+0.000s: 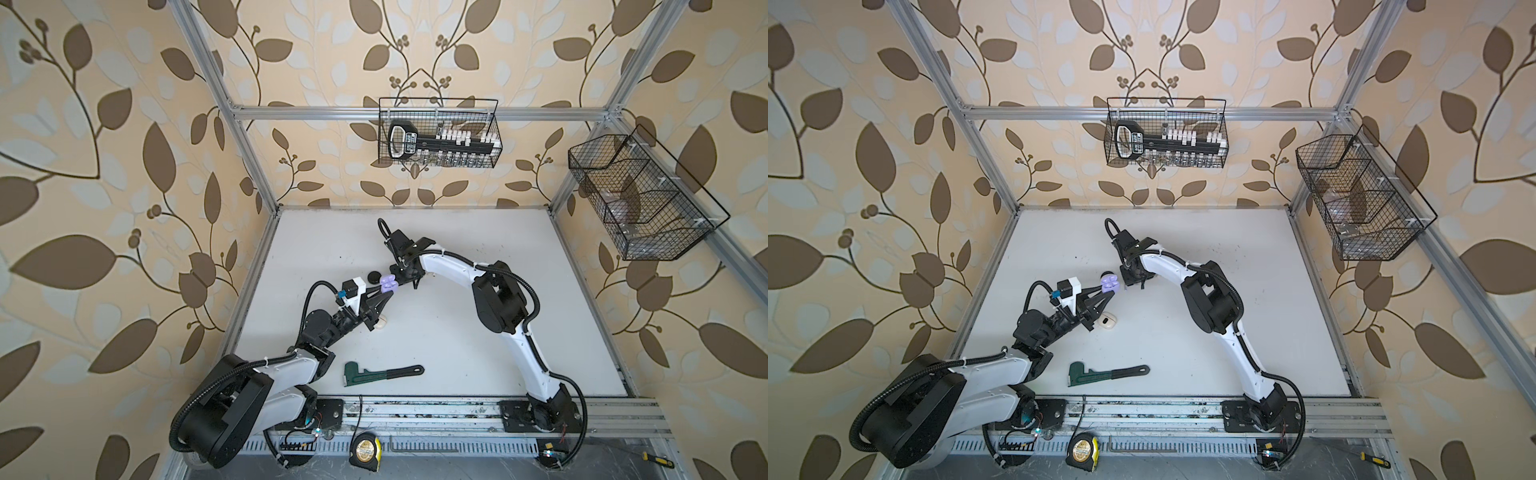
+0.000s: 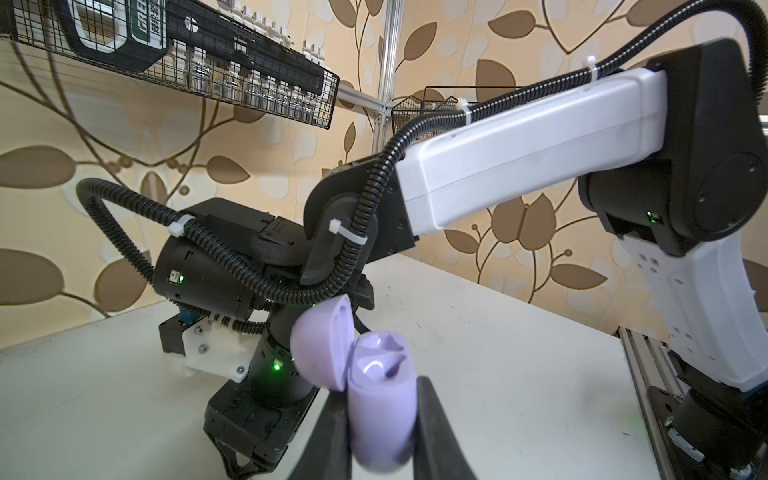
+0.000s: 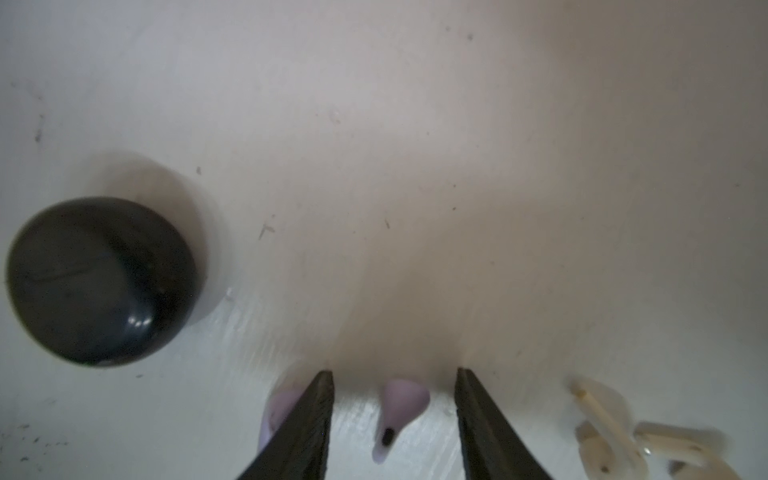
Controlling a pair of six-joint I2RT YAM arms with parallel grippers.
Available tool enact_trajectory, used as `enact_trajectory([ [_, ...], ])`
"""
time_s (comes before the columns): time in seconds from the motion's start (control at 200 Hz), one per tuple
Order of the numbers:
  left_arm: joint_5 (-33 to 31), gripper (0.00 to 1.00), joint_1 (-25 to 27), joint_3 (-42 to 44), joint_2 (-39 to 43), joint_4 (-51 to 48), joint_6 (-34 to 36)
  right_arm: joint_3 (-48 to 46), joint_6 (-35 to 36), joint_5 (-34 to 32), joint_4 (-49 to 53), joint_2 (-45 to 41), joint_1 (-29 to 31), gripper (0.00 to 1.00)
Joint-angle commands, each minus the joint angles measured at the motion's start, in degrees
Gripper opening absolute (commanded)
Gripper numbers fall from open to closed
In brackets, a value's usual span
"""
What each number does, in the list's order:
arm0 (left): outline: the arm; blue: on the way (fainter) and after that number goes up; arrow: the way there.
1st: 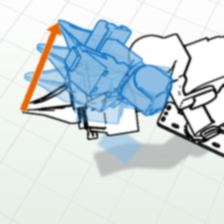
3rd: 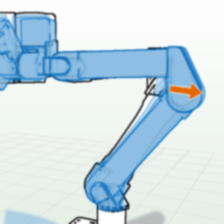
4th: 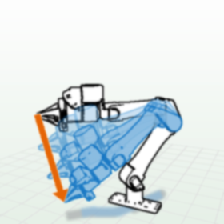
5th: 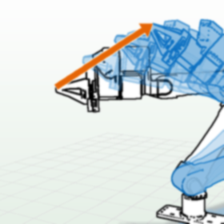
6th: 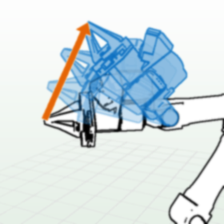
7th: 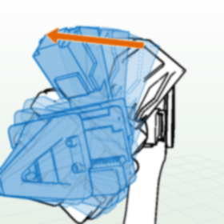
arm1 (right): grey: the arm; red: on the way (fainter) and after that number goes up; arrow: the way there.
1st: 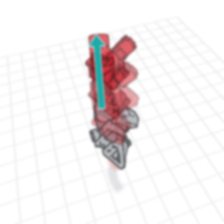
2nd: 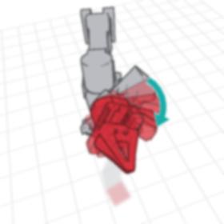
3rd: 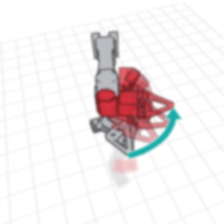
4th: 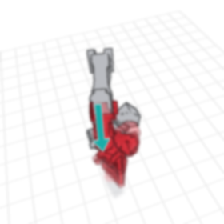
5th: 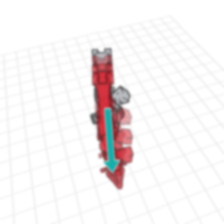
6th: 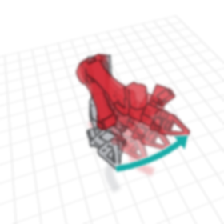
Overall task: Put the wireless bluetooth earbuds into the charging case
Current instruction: 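Move the right gripper over the lilac earbuds while the left gripper holds the case, then lower and close the right gripper on a lilac earbud, then lift it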
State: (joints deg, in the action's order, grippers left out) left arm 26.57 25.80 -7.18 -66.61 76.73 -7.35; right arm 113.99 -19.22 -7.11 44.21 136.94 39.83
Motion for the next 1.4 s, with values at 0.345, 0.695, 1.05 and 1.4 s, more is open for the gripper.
enact_trajectory([
  [0.345, 0.3, 0.00, -0.2, 0.2, 2.2, 3.0, 1.9, -3.0, -0.8, 0.5, -0.2, -0.1, -0.4, 0.34],
  [0.695, 0.3, 0.00, -0.2, 0.2, 2.9, 2.4, 2.0, -6.1, -1.2, 0.0, -1.7, -2.2, -0.1, 0.30],
  [1.05, 0.2, 0.00, -0.2, 0.2, 3.3, 2.1, 2.2, -7.1, -1.6, -0.2, -2.2, -2.8, 0.0, 0.23],
  [1.4, 0.3, 0.00, -0.1, 0.2, 3.2, 2.0, 2.3, -7.6, -2.0, -0.4, -3.1, -2.8, -0.1, 0.27],
])
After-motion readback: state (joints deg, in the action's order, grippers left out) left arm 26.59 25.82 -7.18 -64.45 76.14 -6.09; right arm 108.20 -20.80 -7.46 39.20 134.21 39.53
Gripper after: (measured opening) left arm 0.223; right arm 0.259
